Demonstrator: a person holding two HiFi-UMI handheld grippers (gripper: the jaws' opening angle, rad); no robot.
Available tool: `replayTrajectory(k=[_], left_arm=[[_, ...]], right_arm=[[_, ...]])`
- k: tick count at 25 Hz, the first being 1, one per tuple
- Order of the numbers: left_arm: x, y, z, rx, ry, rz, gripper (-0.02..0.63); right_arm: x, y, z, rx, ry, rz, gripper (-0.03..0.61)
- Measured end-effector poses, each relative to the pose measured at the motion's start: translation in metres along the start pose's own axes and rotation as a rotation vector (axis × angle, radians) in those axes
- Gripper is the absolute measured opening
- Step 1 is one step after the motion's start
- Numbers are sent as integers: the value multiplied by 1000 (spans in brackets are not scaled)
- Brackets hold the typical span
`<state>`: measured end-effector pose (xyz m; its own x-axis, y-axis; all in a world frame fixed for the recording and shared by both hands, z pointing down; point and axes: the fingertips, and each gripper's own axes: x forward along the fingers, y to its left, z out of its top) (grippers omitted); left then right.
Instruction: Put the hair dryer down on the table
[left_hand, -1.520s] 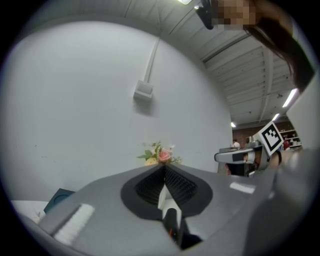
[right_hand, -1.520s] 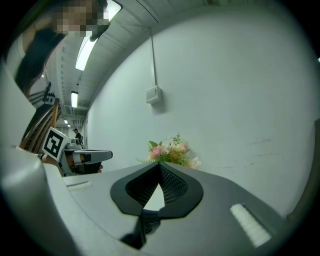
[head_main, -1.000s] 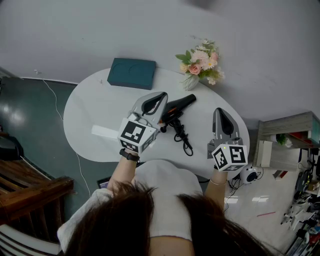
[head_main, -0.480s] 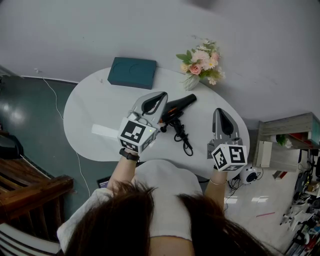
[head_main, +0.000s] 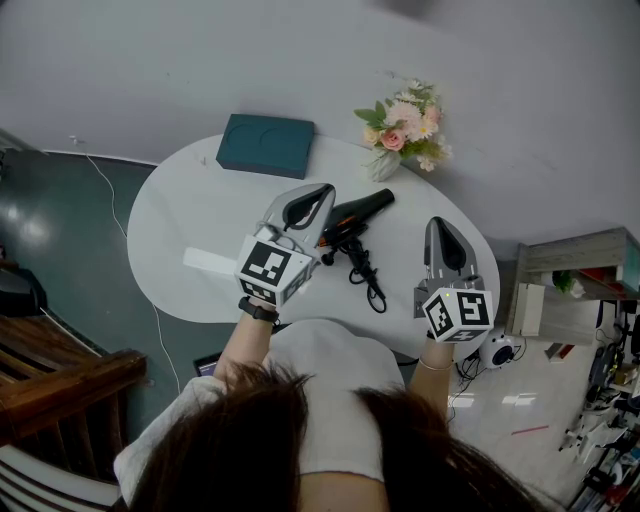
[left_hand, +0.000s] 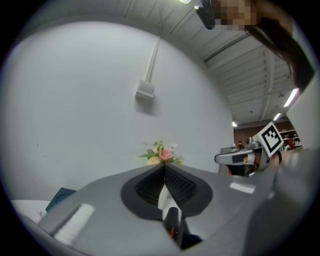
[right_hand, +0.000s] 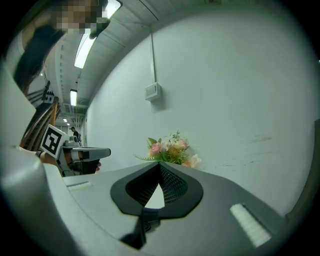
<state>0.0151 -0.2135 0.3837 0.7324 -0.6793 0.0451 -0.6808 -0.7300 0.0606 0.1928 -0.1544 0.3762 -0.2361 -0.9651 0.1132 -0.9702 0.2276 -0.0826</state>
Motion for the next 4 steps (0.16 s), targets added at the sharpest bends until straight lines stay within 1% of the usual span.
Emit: replayTrajectory(k=[4], left_arm=[[0,1,0,1,2,0,60]], right_arm=[[0,0,-2,5,5,-1,2]])
